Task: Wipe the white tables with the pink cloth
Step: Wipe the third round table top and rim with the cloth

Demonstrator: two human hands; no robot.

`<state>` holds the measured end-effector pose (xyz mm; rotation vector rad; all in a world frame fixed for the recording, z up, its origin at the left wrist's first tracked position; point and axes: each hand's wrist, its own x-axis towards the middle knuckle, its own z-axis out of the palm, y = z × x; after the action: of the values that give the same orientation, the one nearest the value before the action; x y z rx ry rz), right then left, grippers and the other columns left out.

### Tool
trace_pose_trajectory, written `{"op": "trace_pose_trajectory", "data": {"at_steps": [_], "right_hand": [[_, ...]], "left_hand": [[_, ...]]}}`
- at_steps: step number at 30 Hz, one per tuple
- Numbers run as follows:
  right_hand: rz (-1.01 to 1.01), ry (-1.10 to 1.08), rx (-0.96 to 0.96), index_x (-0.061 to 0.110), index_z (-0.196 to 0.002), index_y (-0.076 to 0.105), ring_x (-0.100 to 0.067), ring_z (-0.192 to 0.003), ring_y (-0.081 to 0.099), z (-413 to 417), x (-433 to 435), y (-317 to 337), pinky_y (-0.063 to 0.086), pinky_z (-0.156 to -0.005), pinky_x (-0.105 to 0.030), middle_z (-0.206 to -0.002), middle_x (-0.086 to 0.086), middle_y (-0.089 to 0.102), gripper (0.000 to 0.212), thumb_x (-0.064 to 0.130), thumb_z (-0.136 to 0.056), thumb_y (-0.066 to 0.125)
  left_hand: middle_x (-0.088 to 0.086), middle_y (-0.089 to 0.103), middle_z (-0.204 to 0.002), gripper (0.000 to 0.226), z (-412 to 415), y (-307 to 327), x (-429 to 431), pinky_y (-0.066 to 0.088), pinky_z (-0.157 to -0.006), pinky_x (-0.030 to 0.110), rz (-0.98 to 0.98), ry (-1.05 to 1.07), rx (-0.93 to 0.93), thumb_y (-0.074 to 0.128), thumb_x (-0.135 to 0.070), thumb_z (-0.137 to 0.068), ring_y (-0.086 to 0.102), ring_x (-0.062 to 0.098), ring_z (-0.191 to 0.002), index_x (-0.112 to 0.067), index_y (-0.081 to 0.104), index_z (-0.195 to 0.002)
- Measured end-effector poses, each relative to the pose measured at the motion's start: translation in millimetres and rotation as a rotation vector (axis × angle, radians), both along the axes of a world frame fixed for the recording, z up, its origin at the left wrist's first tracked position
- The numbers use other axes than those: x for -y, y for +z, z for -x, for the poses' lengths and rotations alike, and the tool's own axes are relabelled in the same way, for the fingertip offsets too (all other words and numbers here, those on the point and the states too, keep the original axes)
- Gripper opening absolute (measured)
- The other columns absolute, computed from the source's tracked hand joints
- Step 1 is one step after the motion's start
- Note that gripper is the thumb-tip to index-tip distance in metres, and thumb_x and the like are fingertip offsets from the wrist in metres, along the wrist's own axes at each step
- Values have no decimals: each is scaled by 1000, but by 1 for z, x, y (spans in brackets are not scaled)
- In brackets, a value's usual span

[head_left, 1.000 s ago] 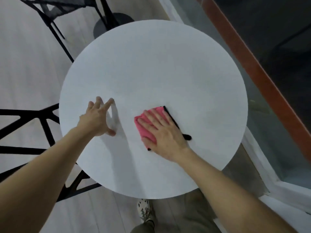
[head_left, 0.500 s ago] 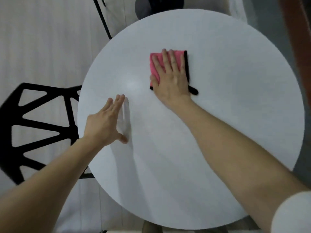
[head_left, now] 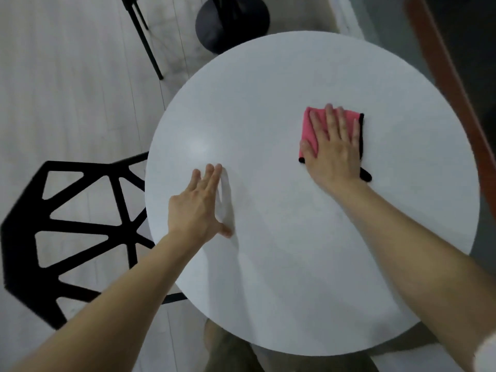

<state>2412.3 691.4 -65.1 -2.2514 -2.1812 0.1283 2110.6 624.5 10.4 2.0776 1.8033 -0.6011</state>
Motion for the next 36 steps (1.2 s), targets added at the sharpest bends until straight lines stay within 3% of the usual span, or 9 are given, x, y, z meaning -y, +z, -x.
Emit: {"op": "trace_pose_trajectory", "data": {"at_steps": [4, 6, 9, 15, 19, 23, 27, 30, 36], "right_hand": [[-29, -120, 0, 25, -174, 11, -34, -167, 7, 96, -31, -3, 3, -133, -63, -180, -13, 10, 71, 56, -110, 16], [-60, -104, -9, 25, -174, 12, -33, -167, 7, 136, -40, 0, 2, -133, -61, -181, -12, 10, 71, 55, -110, 14], [-73, 26, -54, 25, -174, 13, -32, -167, 8, 212, -14, -3, 5, -133, -60, -181, -10, 12, 69, 54, -111, 14], [4, 214, -66, 27, -174, 8, -24, -168, -4, 236, 157, 13, 6, -134, -57, -182, -4, 1, 65, 52, -116, 25], [11, -40, -49, 28, -173, 16, -22, -168, 5, 182, 233, 14, 13, -133, -58, -181, -1, 11, 67, 48, -115, 42], [-25, -434, -31, 25, -173, 20, -33, -167, 11, 225, 150, 7, 6, -133, -63, -180, -12, 16, 67, 51, -112, 29], [-36, -253, -85, 25, -173, 20, -36, -167, 9, 314, 77, 6, 4, -132, -63, -180, -13, 14, 68, 53, -111, 22], [-89, -136, -104, 28, -173, 20, -33, -167, 10, 348, 122, -4, 6, -132, -61, -180, -9, 16, 64, 52, -113, 21], [-114, -394, -73, 32, -173, 17, -25, -168, 5, 329, 278, -5, 9, -133, -58, -181, -2, 13, 60, 50, -117, 23]], "left_hand": [[-3, -2, -181, 141, 4, -3, 0, 55, -98, 43, -38, -107, 45, 90, -72, -68, 4, 27, -169, -34, 1, -171], [-2, 26, -176, 103, 17, -3, 3, 54, -100, 41, -117, -132, 176, 85, -59, -85, 27, 25, -163, -31, 30, -167], [1, 66, -146, 54, 84, -5, 26, 54, -98, 41, -257, -163, 300, 80, -27, -96, 63, 27, -131, -19, 62, -146], [5, 70, -134, 35, 174, -21, 49, 52, -108, 47, -278, -323, 365, 76, -15, -94, 64, 31, -127, -13, 72, -128], [0, 70, -107, 7, 190, -23, 53, 54, -94, 45, -341, -323, 456, 71, -18, -99, 65, 26, -103, -14, 74, -104], [-2, 65, -94, 12, 219, -20, 54, 53, -82, 43, -346, -361, 443, 71, -22, -101, 62, 23, -88, -16, 70, -91], [2, 67, -93, 8, 246, -27, 43, 53, -78, 44, -400, -448, 395, 71, -18, -102, 63, 28, -86, -13, 72, -95], [3, 67, -97, 10, 253, -37, 39, 51, -79, 44, -409, -505, 396, 66, -17, -105, 62, 30, -90, -13, 70, -97], [12, 64, -130, 27, 212, -46, 59, 46, -105, 50, -419, -684, 508, 62, -6, -102, 59, 36, -119, -10, 67, -128]]}}
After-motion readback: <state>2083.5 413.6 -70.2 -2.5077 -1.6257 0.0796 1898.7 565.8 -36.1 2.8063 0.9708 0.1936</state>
